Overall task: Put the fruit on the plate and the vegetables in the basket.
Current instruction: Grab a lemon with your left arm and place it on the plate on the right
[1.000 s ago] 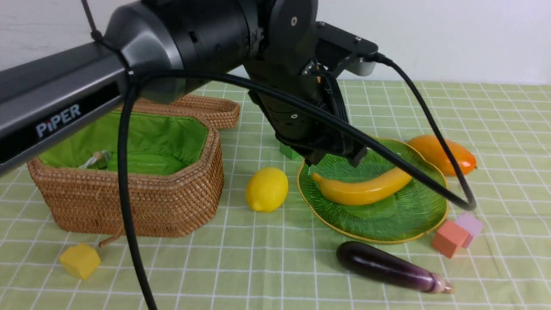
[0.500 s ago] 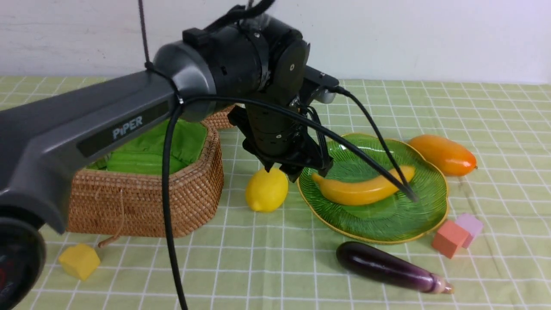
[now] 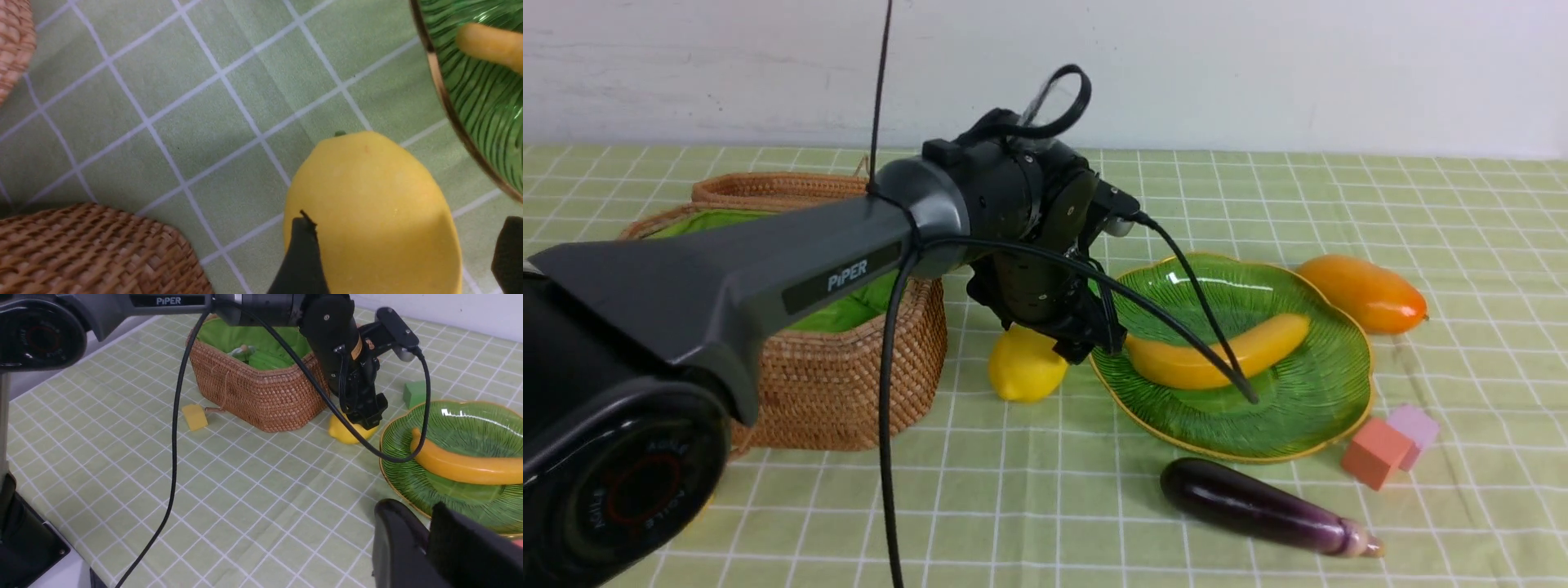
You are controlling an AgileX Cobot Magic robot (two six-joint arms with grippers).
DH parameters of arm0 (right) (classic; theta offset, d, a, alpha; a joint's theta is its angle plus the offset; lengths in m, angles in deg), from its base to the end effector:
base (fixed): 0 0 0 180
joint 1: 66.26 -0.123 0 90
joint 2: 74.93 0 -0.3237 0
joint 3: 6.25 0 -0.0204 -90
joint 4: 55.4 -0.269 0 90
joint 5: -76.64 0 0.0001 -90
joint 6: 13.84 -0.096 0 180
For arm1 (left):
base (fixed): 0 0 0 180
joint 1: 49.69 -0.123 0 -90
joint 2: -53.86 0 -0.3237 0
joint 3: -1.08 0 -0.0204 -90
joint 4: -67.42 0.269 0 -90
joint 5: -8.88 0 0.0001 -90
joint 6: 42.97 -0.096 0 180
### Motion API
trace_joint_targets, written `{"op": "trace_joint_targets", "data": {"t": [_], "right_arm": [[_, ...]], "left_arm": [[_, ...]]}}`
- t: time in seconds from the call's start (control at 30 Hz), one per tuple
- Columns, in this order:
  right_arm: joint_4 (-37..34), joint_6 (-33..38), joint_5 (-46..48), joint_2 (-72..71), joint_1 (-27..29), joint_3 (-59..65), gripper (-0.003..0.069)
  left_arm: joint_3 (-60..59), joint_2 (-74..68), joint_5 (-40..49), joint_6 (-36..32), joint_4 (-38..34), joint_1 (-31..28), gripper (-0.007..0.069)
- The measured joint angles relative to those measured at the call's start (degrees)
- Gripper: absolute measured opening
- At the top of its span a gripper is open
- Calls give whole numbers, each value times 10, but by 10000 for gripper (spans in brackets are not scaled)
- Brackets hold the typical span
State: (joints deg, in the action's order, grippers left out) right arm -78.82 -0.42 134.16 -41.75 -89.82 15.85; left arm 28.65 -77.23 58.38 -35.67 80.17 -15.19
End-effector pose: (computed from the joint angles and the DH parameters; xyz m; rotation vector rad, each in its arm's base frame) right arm 0.0084 0.0388 0.4383 -0.6287 1.8500 0.5989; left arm 0.4401 -0.2829 0.2401 0.7514 2.5227 0.0264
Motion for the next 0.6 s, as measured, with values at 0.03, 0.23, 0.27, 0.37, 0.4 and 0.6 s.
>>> {"op": "trace_joint_targets", "data": {"t": [0.03, 0.23, 0.27, 0.37, 0.4, 0.6], "right_arm": [[0, 0, 0, 0, 0, 0, 142], [0, 0, 2, 0, 0, 0, 144], [0, 0, 2, 0, 0, 0, 145], [0, 0, 2, 0, 0, 0, 145], [0, 0, 2, 0, 0, 0, 146], [0, 1, 3, 0, 0, 0, 145]], "left_arm": [[0, -3, 1, 0, 5, 0, 562], [0, -16, 1, 0, 21, 0, 562], [0, -19, -1, 0, 24, 0, 566], [1, -21, -2, 0, 27, 0, 575], [1, -24, -4, 4, 30, 0, 583], [4, -34, -13, 19, 39, -1, 598]]}}
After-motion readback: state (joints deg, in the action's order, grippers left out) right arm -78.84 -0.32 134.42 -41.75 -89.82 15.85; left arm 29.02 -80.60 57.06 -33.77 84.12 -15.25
